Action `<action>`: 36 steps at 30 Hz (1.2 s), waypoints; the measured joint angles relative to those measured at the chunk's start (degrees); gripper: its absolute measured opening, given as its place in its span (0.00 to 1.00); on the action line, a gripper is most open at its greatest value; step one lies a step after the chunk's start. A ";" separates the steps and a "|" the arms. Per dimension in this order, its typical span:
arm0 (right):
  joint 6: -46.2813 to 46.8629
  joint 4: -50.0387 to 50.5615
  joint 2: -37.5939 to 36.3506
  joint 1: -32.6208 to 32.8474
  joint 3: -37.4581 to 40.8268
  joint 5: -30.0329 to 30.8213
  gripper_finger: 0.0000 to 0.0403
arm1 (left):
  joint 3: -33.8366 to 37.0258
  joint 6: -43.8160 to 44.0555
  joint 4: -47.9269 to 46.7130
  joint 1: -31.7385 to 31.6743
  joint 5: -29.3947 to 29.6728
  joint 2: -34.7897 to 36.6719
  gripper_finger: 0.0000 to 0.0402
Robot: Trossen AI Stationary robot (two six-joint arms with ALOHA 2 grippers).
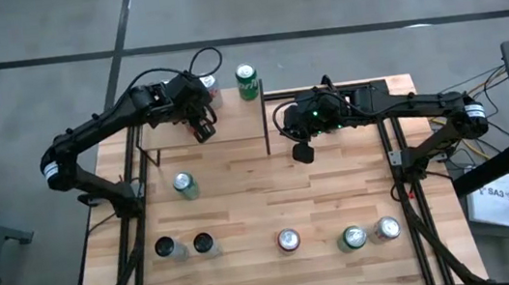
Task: Place canned beverage on shelf
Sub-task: Put the top red soda can aligned with the other red soda can on the shelf
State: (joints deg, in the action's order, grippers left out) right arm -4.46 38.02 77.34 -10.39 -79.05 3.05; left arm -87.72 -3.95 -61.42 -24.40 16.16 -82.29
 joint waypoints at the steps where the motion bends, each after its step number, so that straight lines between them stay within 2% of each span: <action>1: -0.01 0.00 0.00 0.00 0.00 0.00 0.03 | 0.00 0.00 0.00 0.00 0.09 0.01 0.00; 6: 0.01 0.00 0.00 0.02 0.00 -0.02 0.03 | 0.00 0.00 -0.01 0.00 2.78 0.03 0.00; 25: 0.06 -0.03 0.00 0.02 0.00 -0.02 0.03 | 0.00 0.70 -2.48 0.00 2.95 0.29 0.00; 33: 0.06 -0.68 0.00 0.02 0.00 -0.02 0.03 | 0.00 0.37 2.11 0.02 2.96 0.54 0.00; 36: 0.30 -0.72 0.00 0.02 0.00 -0.02 0.03 | 0.53 0.44 5.05 0.04 5.17 0.56 0.00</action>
State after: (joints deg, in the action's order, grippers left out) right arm -4.16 37.30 77.34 -10.37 -79.05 3.03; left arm -87.20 -3.51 -56.37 -24.37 21.33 -81.73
